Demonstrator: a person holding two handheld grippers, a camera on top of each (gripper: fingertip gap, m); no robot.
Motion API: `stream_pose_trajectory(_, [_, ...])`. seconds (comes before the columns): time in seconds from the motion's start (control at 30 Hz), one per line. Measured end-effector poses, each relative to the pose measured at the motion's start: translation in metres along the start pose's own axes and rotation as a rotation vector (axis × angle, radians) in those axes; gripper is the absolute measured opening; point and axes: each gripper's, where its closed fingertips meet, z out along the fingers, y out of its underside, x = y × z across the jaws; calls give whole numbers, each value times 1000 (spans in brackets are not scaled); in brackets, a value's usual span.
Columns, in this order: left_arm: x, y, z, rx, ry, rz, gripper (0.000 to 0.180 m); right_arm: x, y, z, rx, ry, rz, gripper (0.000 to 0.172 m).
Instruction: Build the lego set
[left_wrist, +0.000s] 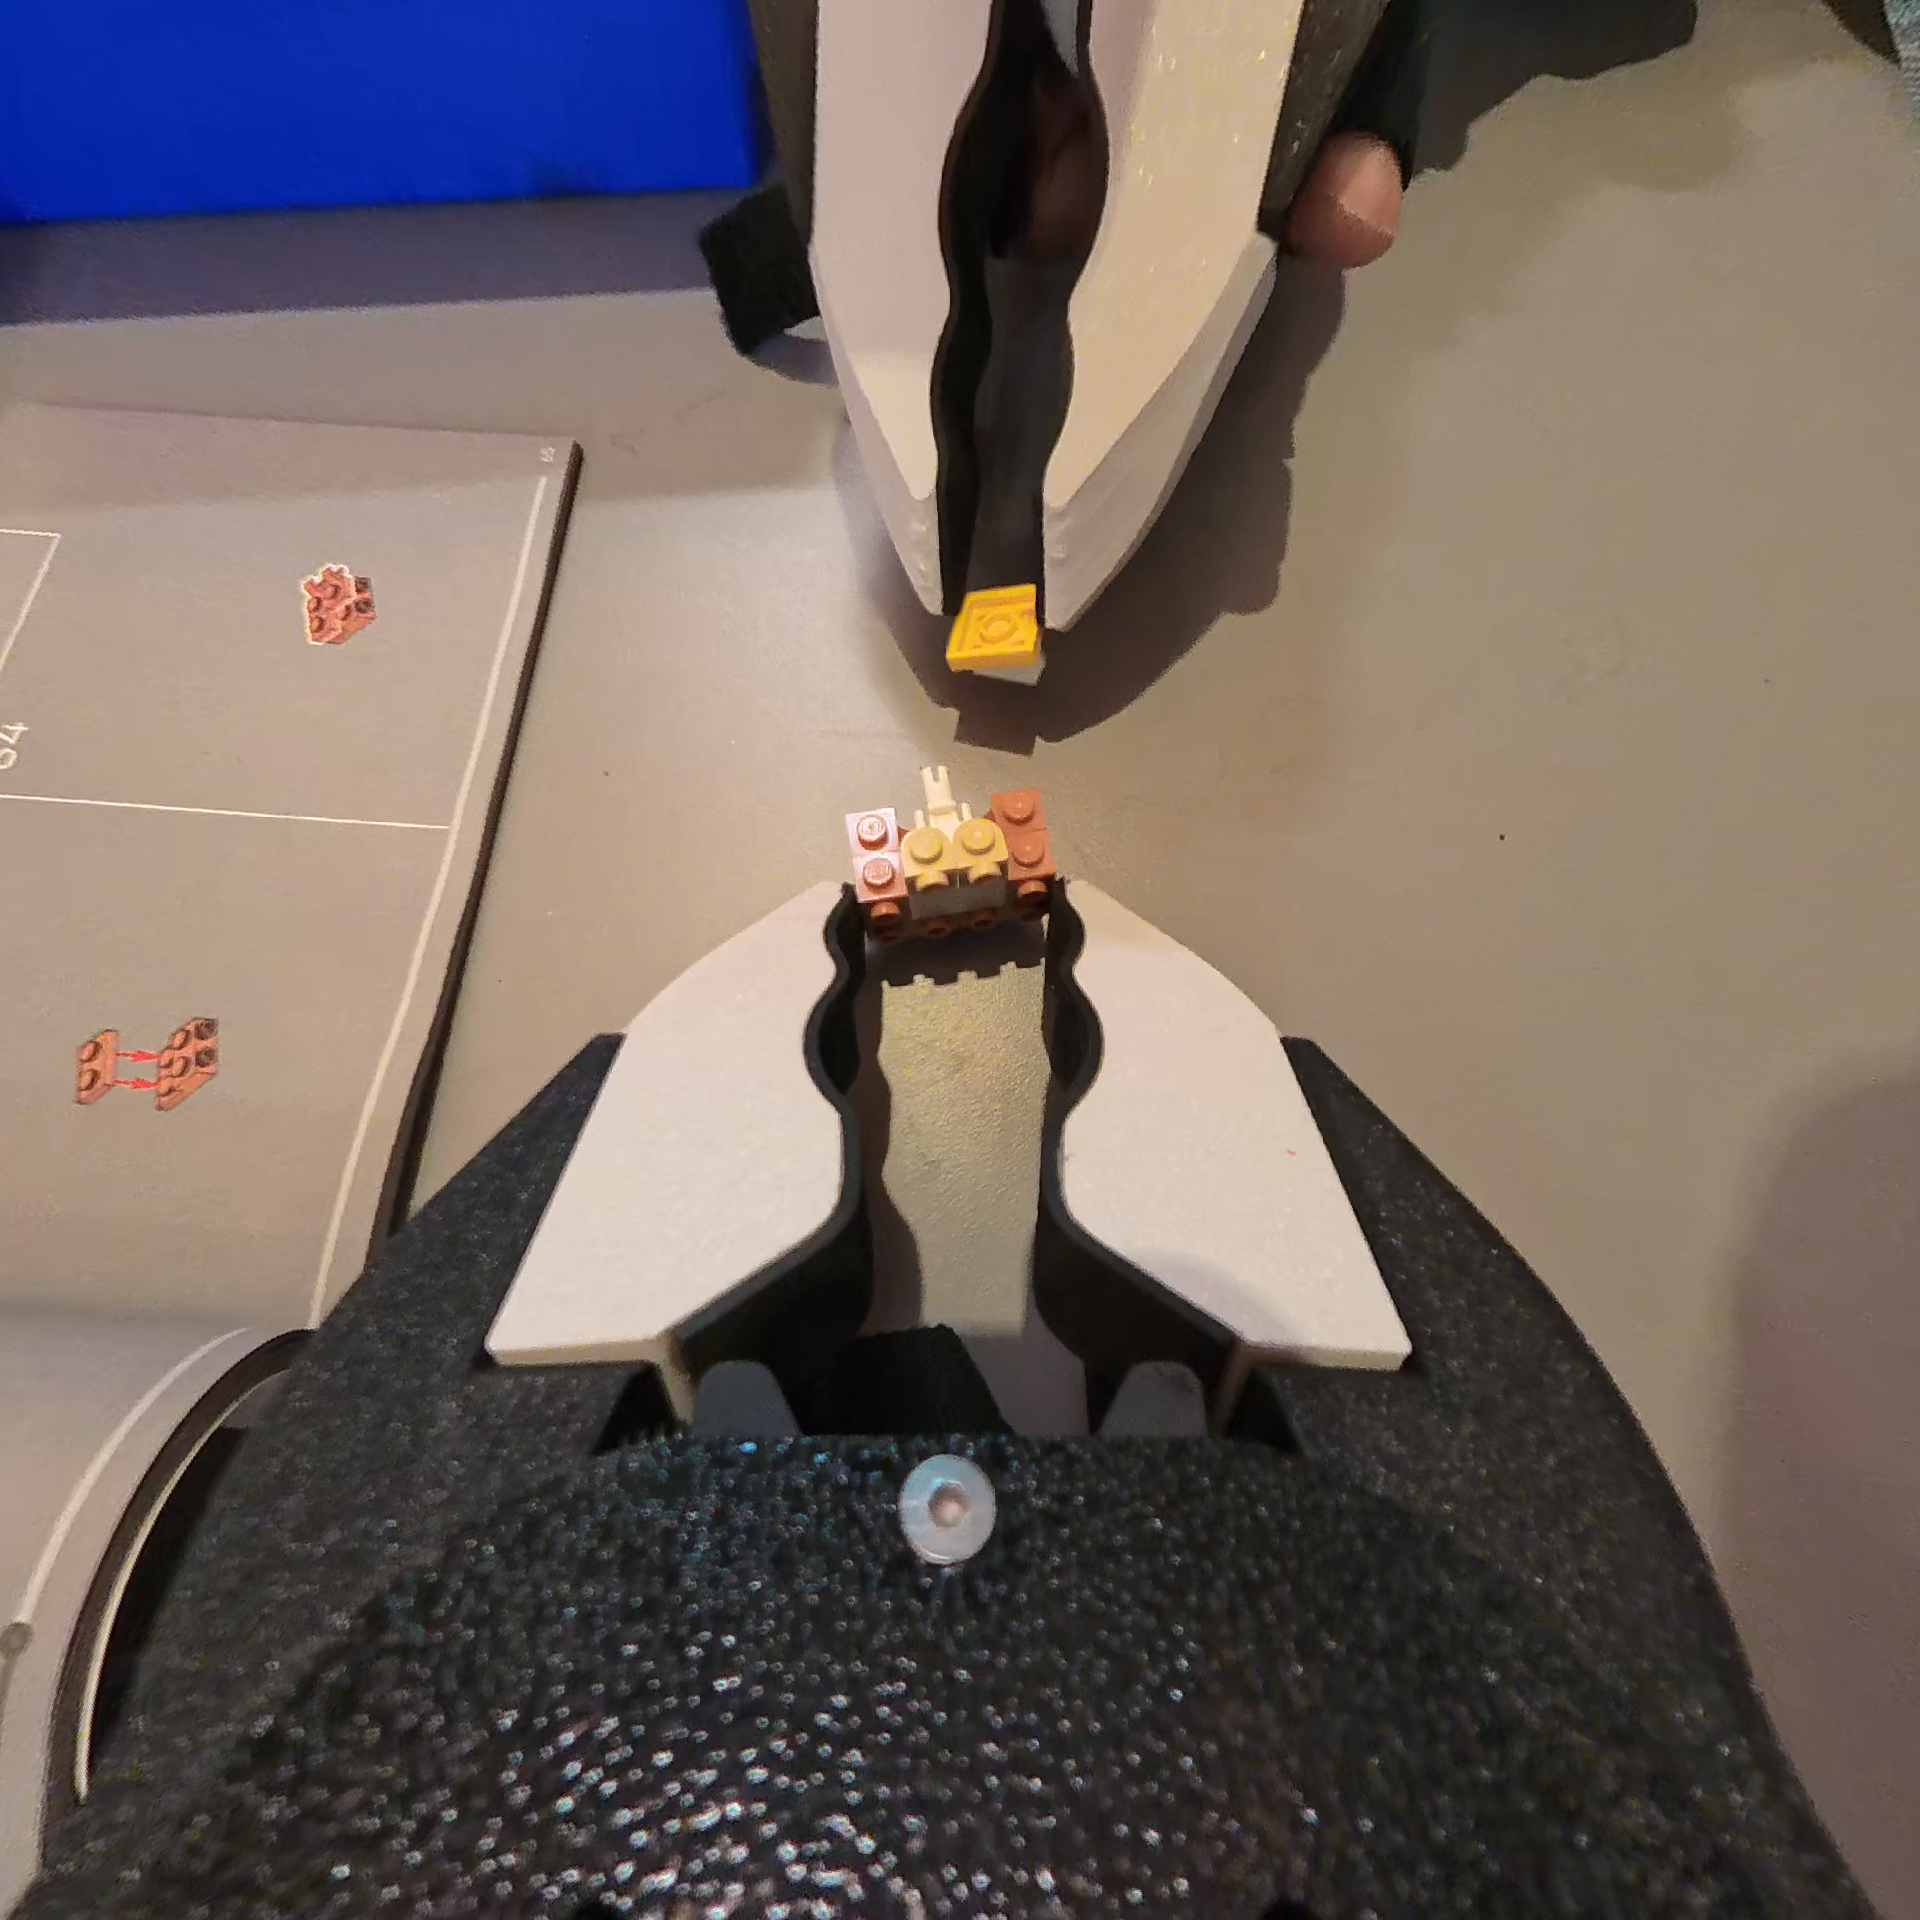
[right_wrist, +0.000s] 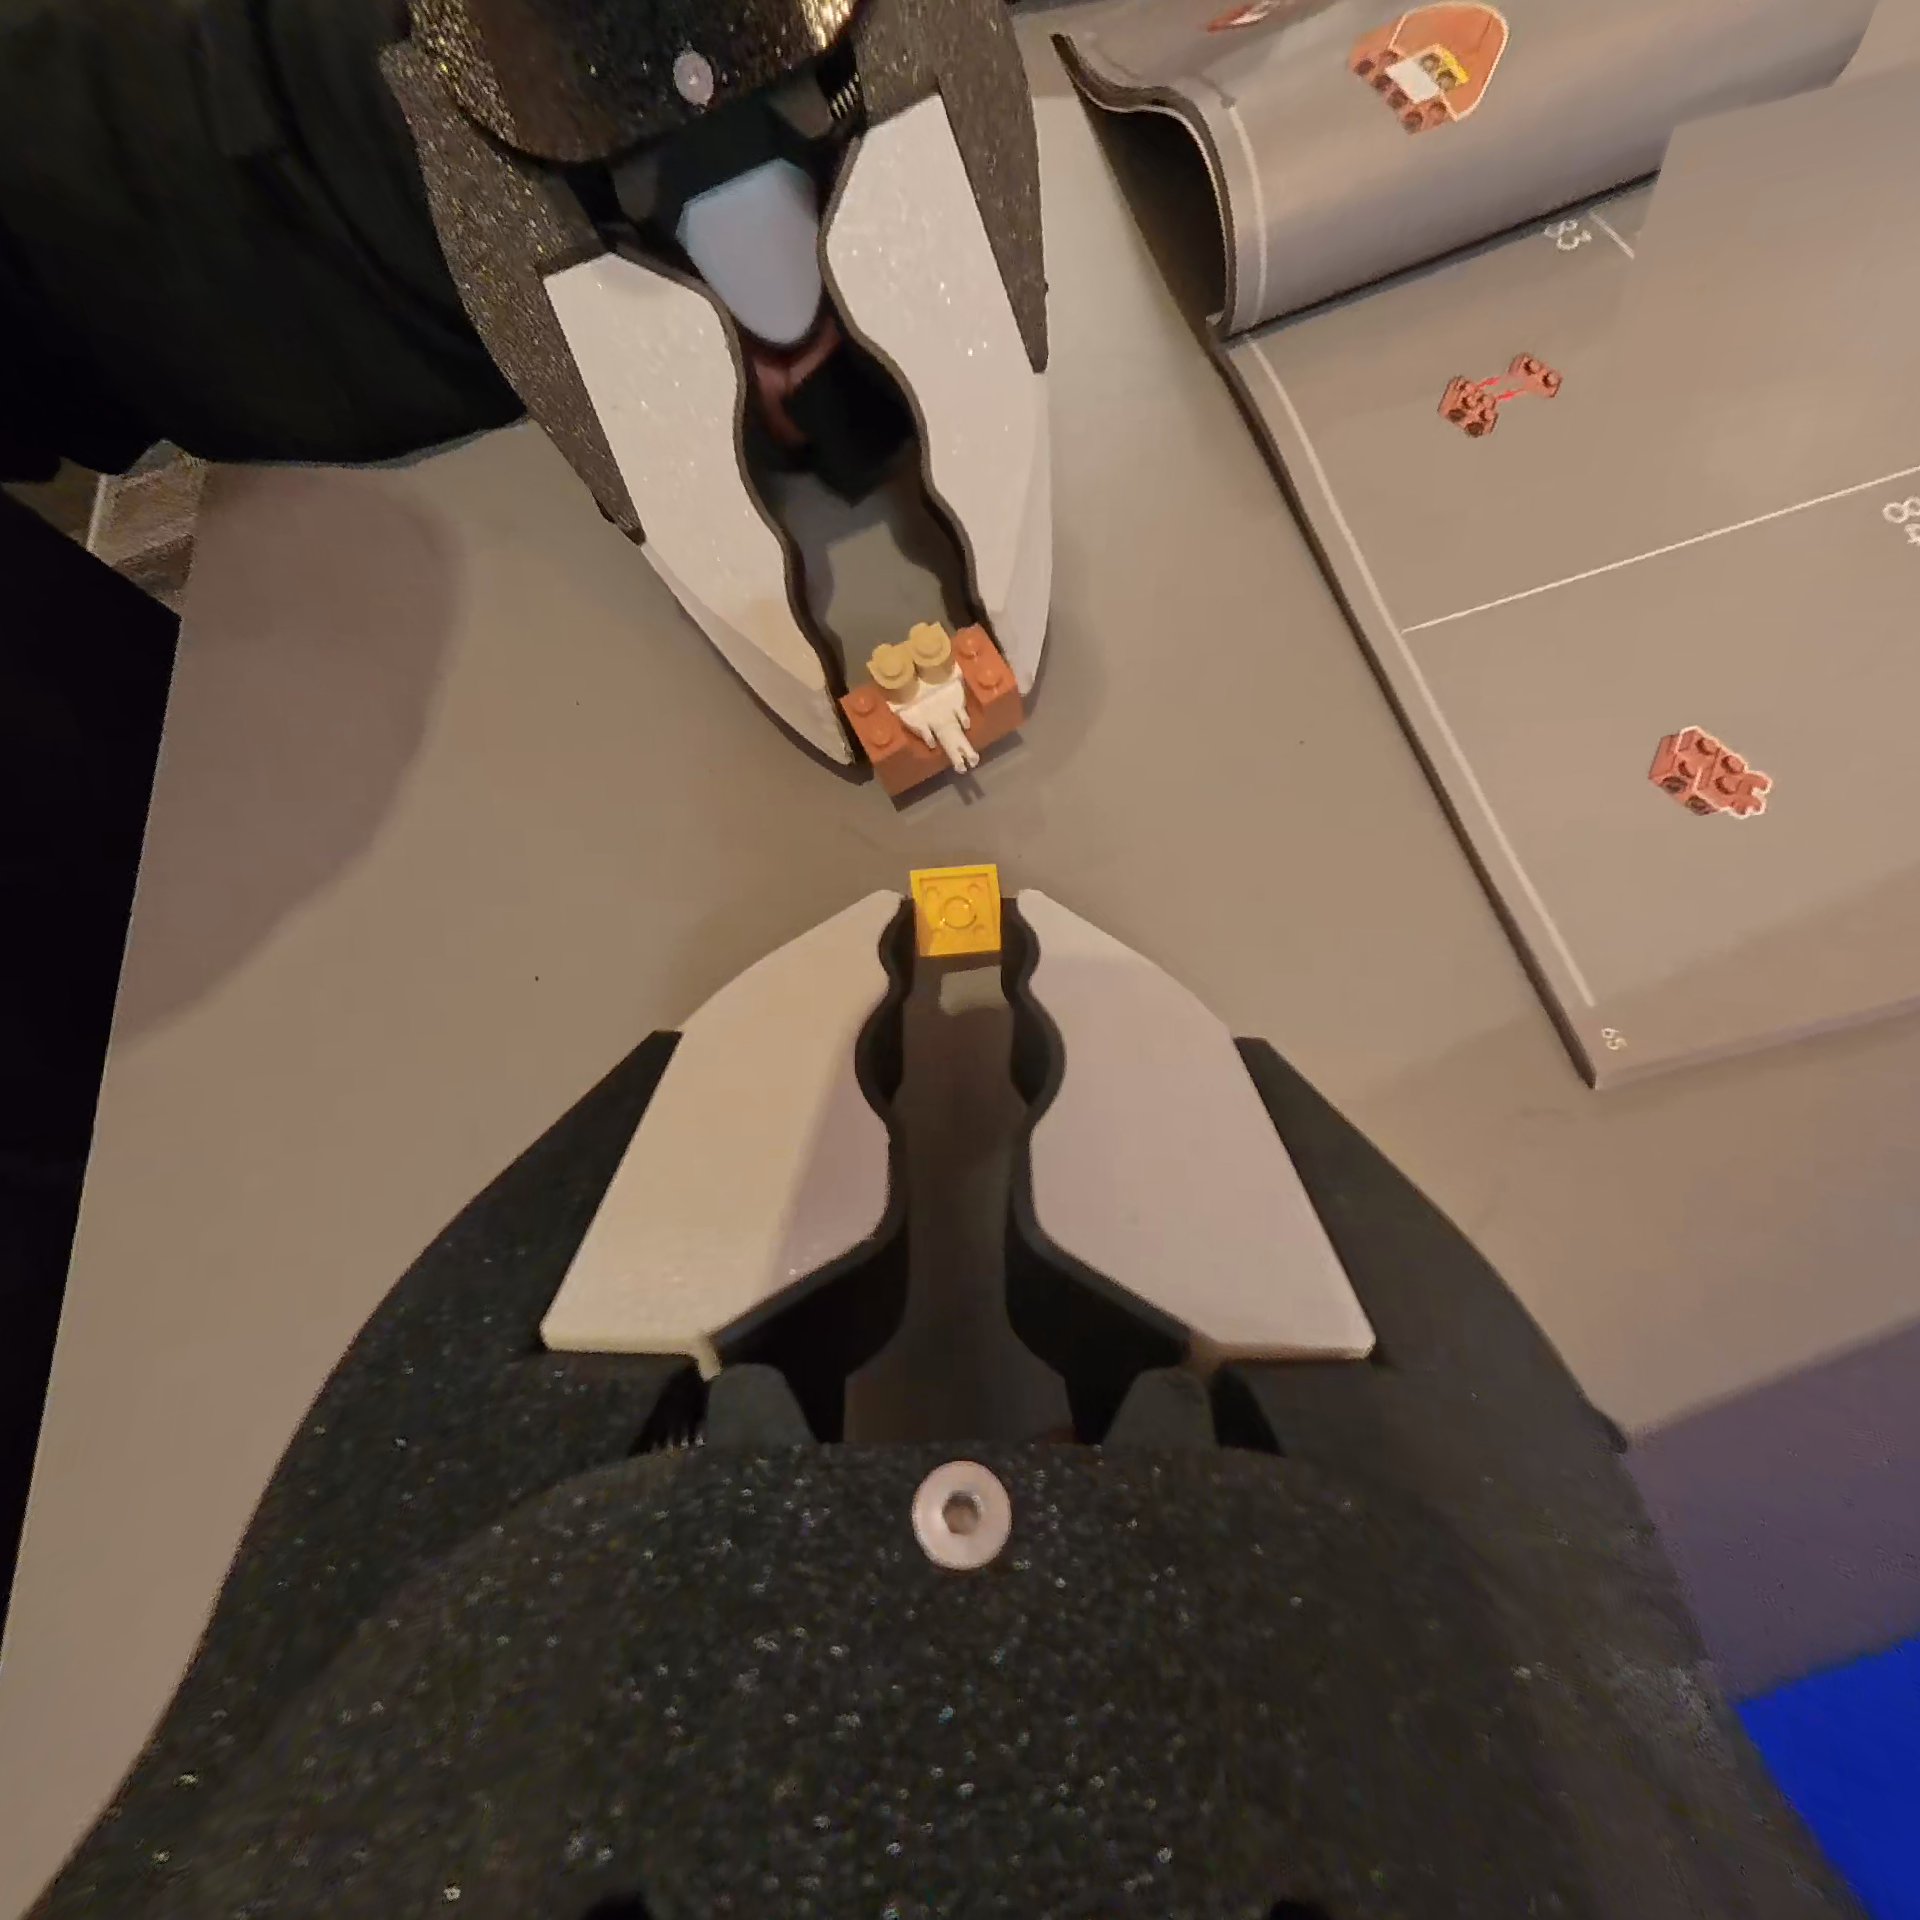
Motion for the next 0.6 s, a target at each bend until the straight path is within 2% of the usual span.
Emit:
stream_pose_trajectory(0.27, [1,0,1,-6,-2,10,33,-3,-22,-9,138,11,-63,15])
stream_pose_trajectory(0.6, [3,0,1,-7,5,20,33,2,-17,-5,107,76,-126,15])
